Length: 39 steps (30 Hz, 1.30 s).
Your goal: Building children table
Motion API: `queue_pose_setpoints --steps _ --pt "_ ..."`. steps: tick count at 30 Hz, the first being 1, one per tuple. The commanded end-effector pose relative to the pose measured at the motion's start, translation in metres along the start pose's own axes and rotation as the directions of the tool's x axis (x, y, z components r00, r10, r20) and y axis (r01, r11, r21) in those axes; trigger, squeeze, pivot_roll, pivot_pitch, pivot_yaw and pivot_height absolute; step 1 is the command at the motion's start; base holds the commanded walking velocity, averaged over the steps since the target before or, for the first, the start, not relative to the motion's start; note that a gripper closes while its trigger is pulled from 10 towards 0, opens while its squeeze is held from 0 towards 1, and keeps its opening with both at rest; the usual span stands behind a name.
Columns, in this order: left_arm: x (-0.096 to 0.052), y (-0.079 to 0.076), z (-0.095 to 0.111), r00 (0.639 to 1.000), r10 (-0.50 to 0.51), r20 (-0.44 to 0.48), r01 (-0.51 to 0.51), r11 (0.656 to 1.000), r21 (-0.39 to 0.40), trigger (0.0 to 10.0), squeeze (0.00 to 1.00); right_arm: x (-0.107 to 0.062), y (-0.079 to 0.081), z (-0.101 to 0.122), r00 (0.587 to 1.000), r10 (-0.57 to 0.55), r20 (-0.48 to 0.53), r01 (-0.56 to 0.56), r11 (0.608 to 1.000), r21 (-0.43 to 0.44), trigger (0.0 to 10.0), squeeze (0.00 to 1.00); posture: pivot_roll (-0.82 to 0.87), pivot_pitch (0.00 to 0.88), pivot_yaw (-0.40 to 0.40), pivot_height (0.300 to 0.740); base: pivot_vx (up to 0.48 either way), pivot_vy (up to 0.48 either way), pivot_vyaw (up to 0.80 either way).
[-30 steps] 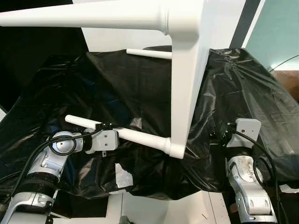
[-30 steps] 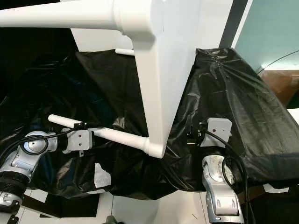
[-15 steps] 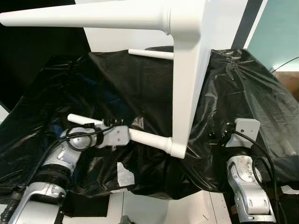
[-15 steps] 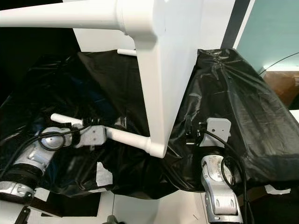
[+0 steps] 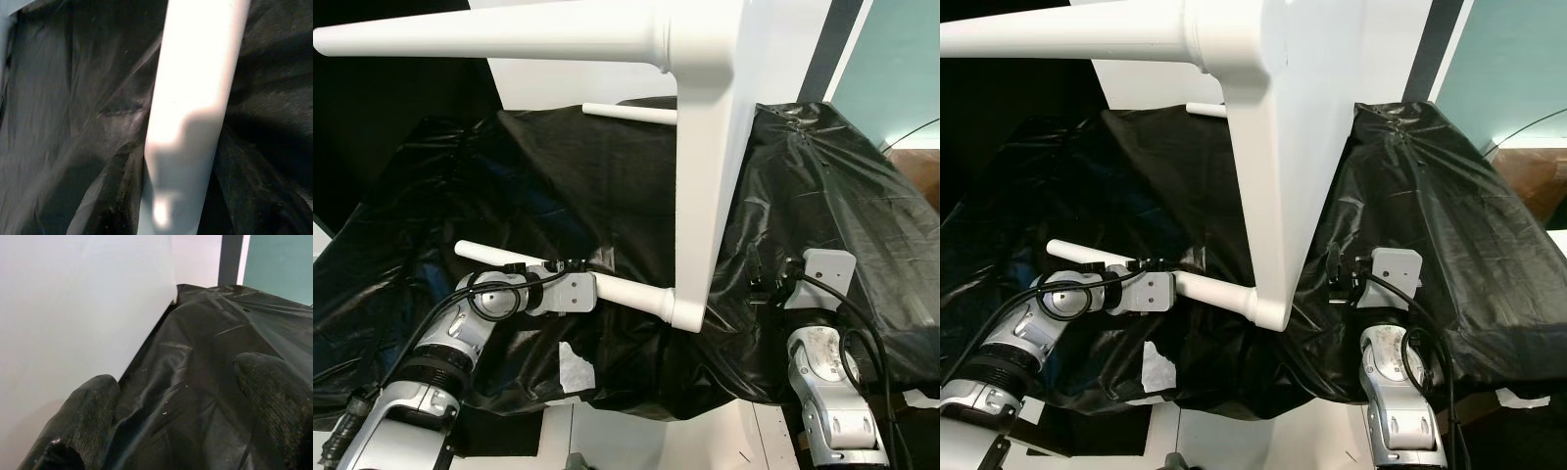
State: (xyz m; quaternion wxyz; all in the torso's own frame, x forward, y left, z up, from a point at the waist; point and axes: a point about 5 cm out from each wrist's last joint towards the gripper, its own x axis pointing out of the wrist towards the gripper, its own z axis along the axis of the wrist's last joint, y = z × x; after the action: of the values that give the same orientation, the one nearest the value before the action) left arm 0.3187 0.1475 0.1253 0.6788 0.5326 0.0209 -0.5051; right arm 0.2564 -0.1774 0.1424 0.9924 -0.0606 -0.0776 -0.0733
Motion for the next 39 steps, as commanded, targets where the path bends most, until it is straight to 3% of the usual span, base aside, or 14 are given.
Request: queue_pose_setpoints --steps 1,5,7,10,14,19,20,25,34,39 --pt "0.007 -0.017 0.001 0.997 -0.076 0.015 0.076 0.997 -0.022 0.0 0.0 0.0 0.0 -0.002 1.0 -0.006 -0.009 0.006 1.0 -0.001 10.0 0.0 -0.07 0.02 0.049 0.74 0.0 0.0 0.0" --pt "0.014 -0.013 0.004 0.999 0.019 0.037 -0.017 0.997 -0.072 0.0 0.0 0.001 0.0 -0.002 1.0 -0.008 -0.007 0.008 1.0 -0.001 10.0 0.0 -0.07 0.02 0.049 0.74 0.0 0.0 0.0" --pt "0.02 -0.01 0.001 0.991 0.134 0.012 -0.132 0.984 -0.121 0.0 0.0 0.001 0.0 -0.002 1.0 -0.009 -0.006 0.009 1.0 0.0 10.0 0.0 -0.07 0.021 0.045 0.74 0.0 0.0 0.0" --pt "0.023 -0.011 0.0 0.984 0.176 0.002 -0.174 0.974 -0.146 0.0 0.0 0.002 0.0 -0.002 1.0 -0.008 -0.005 0.008 1.0 0.0 10.0 0.0 -0.07 0.021 0.043 0.74 0.0 0.0 0.0" --pt "0.029 -0.011 0.001 0.95 0.311 -0.014 -0.306 0.925 -0.227 0.0 0.0 0.003 -0.001 -0.001 1.0 -0.005 -0.002 0.005 1.0 -0.002 10.0 0.0 -0.07 0.026 0.037 0.74 0.0 0.0 0.0" --pt "0.03 -0.007 0.0 0.933 0.359 -0.036 -0.355 0.897 -0.264 0.0 0.0 0.003 -0.001 -0.001 1.0 -0.004 -0.003 0.004 1.0 -0.002 10.0 0.0 -0.07 0.027 0.035 0.74 0.0 0.0 0.0" --pt "0.031 -0.007 -0.002 0.928 0.367 -0.057 -0.369 0.89 -0.27 10.0 0.0 0.003 -0.001 -0.001 1.0 -0.003 -0.003 0.003 1.0 -0.003 10.0 0.0 -0.07 0.027 0.033 0.74 0.0 0.0 0.0" --pt "0.034 -0.01 -0.007 0.928 0.354 -0.116 -0.372 0.9 -0.226 10.0 0.0 0.003 -0.001 -0.001 1.0 -0.002 -0.005 0.002 1.0 -0.005 10.0 0.0 -0.07 0.028 0.032 0.74 0.0 0.0 0.0" --pt "0.037 -0.014 -0.009 0.934 0.332 -0.13 -0.354 0.91 -0.217 10.0 0.0 0.003 -0.001 -0.001 1.0 -0.004 -0.005 0.004 1.0 -0.004 10.0 0.0 -0.08 0.029 0.035 0.74 0.0 0.0 0.0" --pt "0.038 -0.012 -0.009 0.931 0.341 -0.132 -0.366 0.888 -0.28 10.0 0.0 0.003 -0.001 -0.001 1.0 -0.004 -0.006 0.004 1.0 0.0 10.0 0.0 -0.07 0.029 0.037 0.74 0.0 0.0 0.0"
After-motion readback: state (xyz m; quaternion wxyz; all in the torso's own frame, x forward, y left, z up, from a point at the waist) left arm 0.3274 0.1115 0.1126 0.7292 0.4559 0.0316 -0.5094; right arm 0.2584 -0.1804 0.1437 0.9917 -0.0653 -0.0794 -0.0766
